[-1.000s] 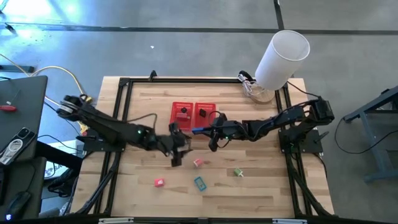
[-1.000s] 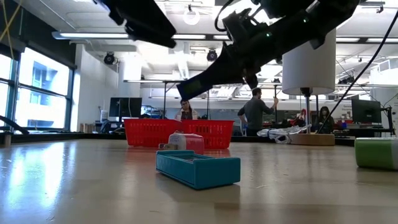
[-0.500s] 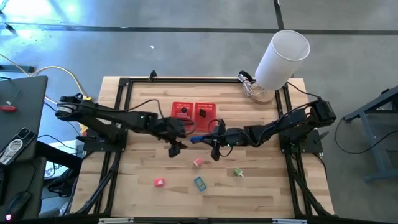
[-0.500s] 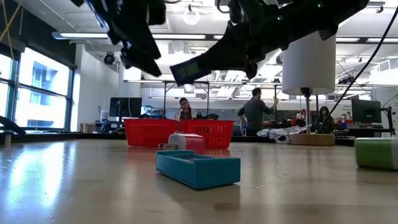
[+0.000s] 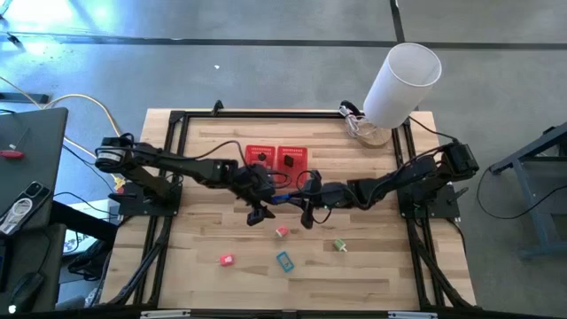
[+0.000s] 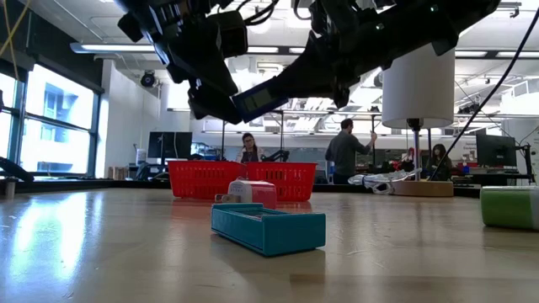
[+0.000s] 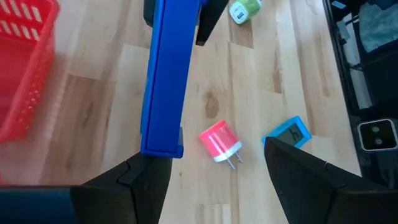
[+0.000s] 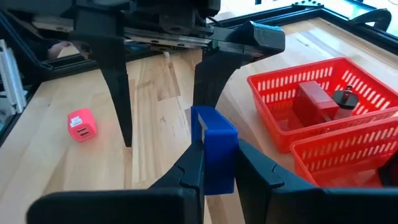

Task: Pick & Place Office items
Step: Put the dark blue digital clock into the right red bin

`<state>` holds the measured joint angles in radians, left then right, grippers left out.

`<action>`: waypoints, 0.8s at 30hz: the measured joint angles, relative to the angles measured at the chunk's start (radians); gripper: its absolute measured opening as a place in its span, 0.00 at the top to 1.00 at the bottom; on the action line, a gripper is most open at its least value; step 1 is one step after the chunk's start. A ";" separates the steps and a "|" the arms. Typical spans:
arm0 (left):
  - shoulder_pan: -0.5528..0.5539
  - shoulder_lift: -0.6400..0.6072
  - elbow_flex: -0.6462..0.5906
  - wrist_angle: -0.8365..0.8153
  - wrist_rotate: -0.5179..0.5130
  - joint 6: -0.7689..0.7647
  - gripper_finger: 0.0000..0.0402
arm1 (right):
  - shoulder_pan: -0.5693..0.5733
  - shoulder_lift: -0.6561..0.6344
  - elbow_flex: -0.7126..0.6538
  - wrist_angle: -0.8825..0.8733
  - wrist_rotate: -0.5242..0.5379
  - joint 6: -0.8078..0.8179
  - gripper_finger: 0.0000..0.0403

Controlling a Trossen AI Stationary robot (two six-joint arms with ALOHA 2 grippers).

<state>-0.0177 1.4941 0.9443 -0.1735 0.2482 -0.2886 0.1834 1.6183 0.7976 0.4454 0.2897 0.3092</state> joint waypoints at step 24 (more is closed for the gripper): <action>0.025 0.004 0.000 0.000 -0.044 0.007 0.39 | 0.001 0.001 0.002 -0.011 -0.049 0.019 0.88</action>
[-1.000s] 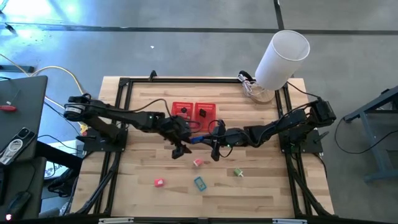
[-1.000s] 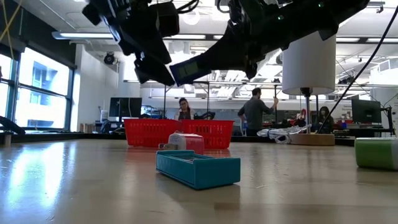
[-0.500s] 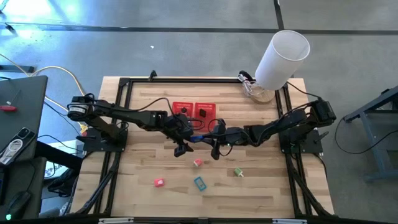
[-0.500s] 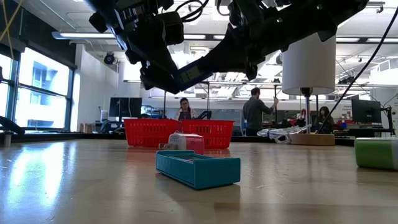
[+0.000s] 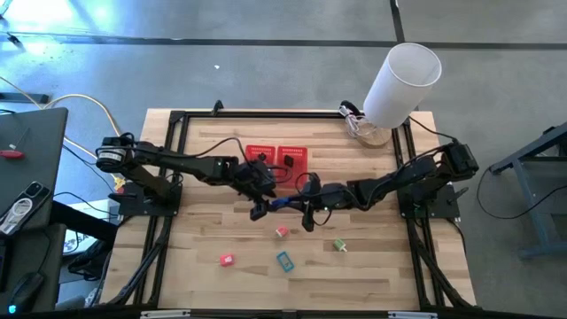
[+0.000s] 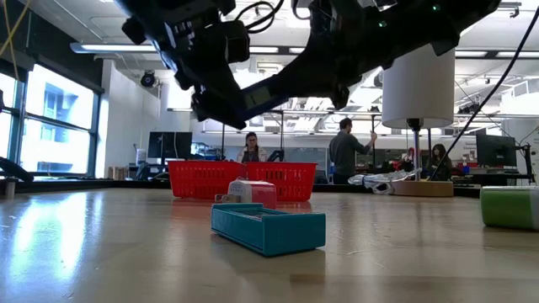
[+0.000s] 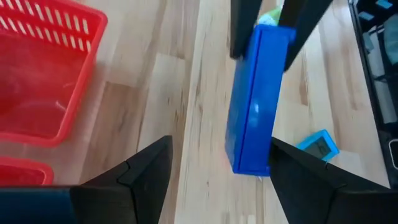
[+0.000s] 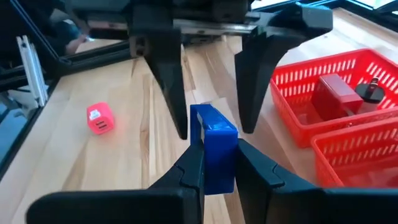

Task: Pick & Place Office items
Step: Put the dark blue digital clock into the right red bin

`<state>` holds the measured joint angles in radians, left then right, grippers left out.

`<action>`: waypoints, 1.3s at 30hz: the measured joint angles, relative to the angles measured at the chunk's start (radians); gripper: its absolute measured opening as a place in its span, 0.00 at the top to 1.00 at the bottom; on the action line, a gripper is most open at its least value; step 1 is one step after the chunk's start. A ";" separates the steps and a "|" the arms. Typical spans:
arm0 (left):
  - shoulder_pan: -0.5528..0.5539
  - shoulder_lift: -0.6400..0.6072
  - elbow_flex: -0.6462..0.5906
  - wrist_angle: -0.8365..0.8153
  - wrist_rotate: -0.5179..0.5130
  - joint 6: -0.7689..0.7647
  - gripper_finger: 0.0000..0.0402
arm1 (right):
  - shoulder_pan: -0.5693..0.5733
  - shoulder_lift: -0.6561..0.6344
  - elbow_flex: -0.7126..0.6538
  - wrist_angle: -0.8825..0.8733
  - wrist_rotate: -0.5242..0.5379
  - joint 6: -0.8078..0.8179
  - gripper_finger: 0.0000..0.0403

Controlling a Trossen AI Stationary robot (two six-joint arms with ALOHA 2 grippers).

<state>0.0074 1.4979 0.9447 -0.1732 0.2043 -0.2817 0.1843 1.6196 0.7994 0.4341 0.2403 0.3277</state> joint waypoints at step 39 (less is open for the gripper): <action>-0.066 0.054 0.000 0.126 -0.057 0.042 0.72 | -0.022 0.000 -0.002 -0.003 0.008 -0.015 0.88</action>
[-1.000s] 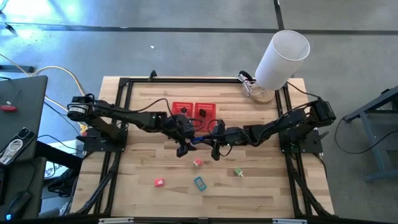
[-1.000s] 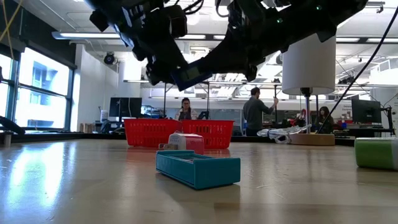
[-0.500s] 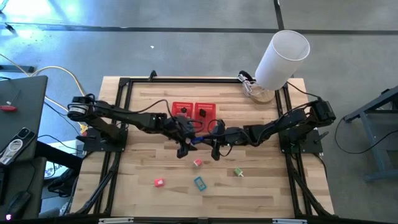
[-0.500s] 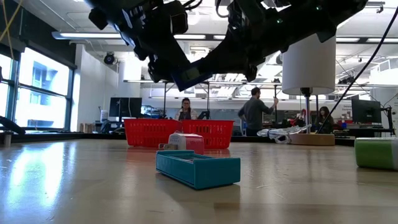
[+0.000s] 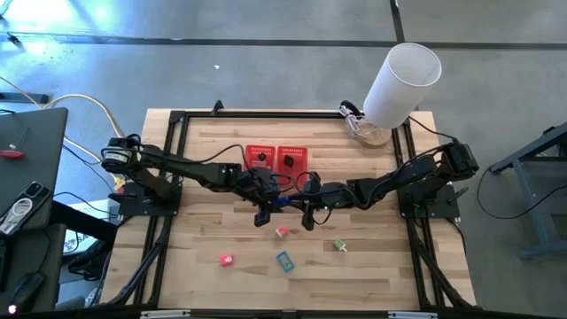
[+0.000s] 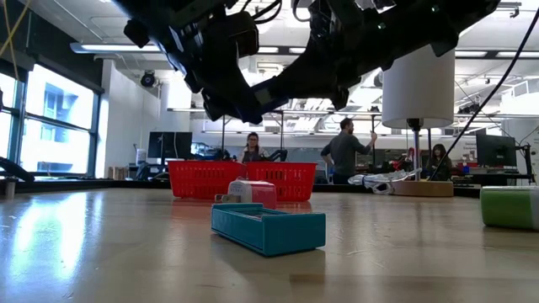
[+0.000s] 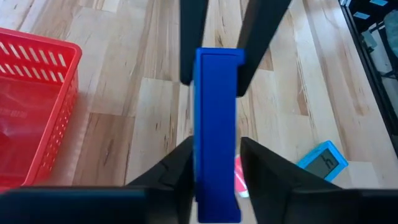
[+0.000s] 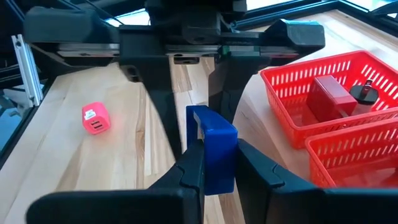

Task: Pick & Place Office items
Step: Put the dark blue digital clock into the right red bin

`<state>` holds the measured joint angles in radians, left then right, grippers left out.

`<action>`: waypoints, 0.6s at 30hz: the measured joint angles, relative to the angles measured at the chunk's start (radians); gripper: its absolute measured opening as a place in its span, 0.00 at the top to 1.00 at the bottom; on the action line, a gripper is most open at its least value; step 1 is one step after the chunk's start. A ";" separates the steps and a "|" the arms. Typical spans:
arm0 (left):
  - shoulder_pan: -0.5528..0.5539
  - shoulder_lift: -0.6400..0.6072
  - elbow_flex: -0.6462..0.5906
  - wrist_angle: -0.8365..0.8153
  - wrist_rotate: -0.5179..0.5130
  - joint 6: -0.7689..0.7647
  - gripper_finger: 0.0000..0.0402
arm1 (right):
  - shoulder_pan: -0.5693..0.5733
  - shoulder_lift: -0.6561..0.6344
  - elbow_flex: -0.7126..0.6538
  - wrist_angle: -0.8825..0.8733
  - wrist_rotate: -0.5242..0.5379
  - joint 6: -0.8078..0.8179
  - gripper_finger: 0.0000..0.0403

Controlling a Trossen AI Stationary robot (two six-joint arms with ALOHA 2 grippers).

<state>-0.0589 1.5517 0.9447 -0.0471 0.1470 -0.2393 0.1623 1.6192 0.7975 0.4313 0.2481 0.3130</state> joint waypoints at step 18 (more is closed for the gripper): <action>-0.002 0.000 0.000 -0.005 0.028 -0.143 0.86 | 0.002 0.000 0.001 0.000 -0.044 -0.052 0.63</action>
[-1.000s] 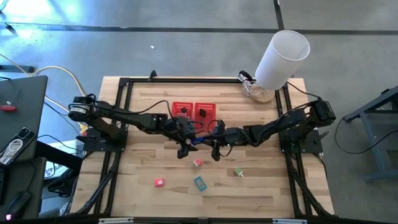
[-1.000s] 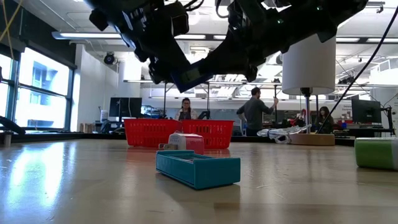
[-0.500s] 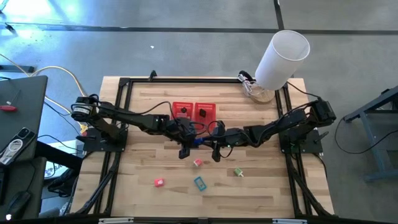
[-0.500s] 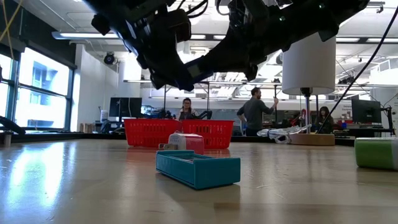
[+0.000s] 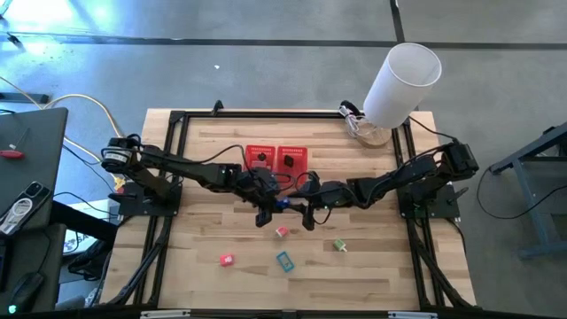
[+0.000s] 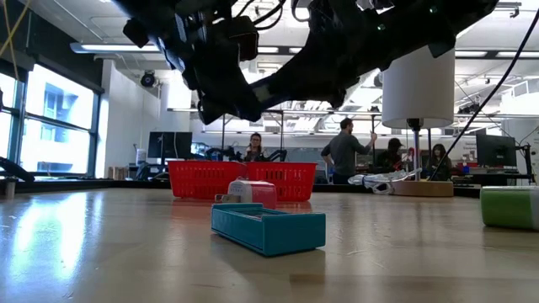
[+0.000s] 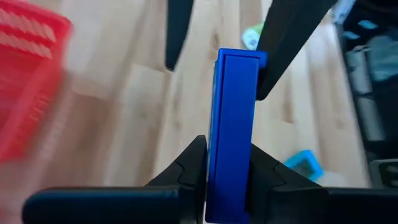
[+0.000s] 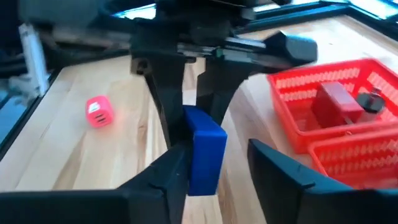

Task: Pick & Place Office items
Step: Put the dark blue digital clock into the right red bin

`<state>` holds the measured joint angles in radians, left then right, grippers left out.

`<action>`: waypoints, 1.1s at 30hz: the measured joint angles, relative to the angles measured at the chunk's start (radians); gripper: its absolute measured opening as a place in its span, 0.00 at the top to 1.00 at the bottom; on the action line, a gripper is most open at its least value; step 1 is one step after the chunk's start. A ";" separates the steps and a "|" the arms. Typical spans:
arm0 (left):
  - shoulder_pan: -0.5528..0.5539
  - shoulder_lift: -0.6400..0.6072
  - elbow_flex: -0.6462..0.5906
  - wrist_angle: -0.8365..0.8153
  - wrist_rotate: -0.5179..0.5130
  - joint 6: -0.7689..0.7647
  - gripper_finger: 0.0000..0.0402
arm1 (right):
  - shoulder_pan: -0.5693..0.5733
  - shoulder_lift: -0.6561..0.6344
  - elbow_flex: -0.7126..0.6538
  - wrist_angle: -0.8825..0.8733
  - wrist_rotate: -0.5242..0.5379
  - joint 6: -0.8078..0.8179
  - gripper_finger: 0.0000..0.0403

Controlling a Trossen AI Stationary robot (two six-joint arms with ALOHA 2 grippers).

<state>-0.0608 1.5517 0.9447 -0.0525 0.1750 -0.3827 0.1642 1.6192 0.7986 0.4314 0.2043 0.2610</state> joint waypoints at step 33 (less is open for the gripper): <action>0.044 -0.002 0.001 0.155 0.480 -0.348 0.87 | 0.189 -0.004 0.000 0.166 0.089 -0.816 0.29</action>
<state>-0.0169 1.5498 0.9459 0.1022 0.6548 -0.7304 0.3531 1.6154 0.7982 0.5976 0.2932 -0.5547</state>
